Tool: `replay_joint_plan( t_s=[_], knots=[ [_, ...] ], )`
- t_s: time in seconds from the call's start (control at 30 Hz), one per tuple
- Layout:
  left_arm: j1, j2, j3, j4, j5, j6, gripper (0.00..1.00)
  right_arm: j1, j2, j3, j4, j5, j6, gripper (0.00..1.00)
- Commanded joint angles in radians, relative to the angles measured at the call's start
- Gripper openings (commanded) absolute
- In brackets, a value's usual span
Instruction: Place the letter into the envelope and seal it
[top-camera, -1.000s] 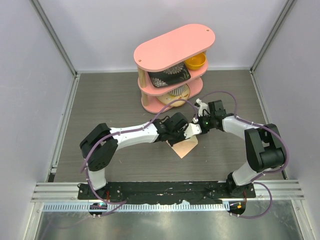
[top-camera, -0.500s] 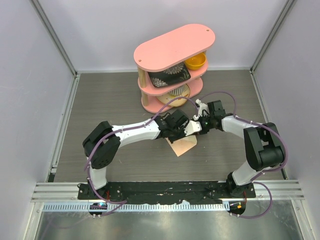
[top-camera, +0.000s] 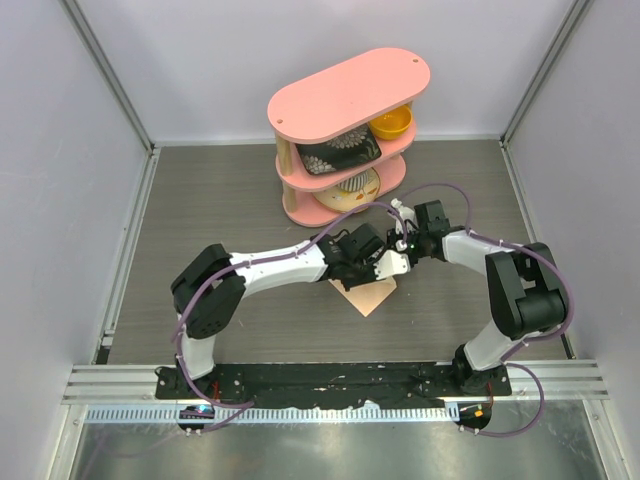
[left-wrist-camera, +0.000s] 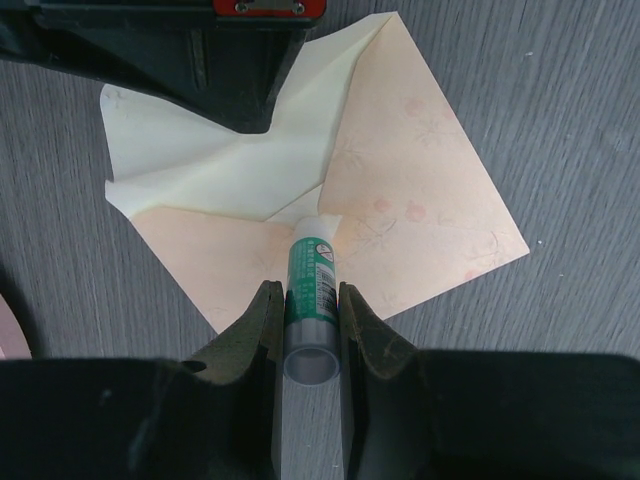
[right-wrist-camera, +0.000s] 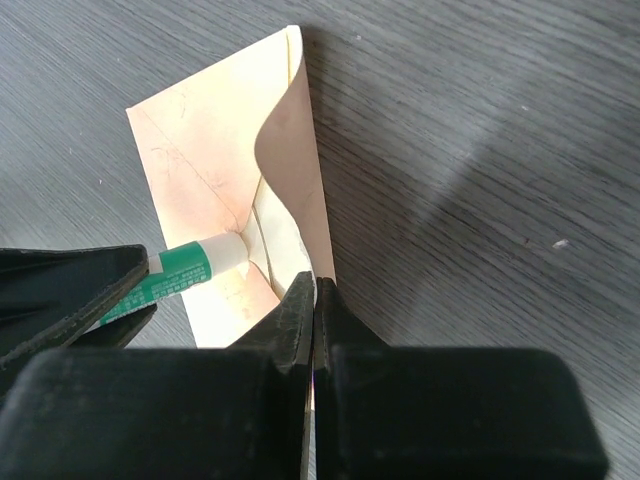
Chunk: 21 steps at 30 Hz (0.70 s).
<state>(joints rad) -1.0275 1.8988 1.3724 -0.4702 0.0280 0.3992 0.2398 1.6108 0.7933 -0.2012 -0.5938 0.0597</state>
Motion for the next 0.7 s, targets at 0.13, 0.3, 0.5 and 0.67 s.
replay_joint_plan(
  t_s=[0.13, 0.3, 0.5, 0.67],
  knots=[
    [0.004, 0.043, 0.040, -0.074, 0.076, 0.027, 0.00, 0.007, 0.014, 0.037, 0.025, -0.018, 0.011, 0.01],
    [0.010, 0.046, 0.039, -0.073, 0.110, 0.021, 0.00, 0.007, 0.038, 0.049, 0.020, -0.024, 0.014, 0.01],
    [0.007, 0.062, 0.054, -0.044, 0.144, 0.006, 0.00, 0.009, 0.041, 0.052, 0.019, -0.027, 0.015, 0.01],
    [0.003, 0.082, 0.083, -0.038, 0.144, -0.003, 0.00, 0.012, 0.047, 0.053, 0.025, -0.029, 0.022, 0.01]
  ],
)
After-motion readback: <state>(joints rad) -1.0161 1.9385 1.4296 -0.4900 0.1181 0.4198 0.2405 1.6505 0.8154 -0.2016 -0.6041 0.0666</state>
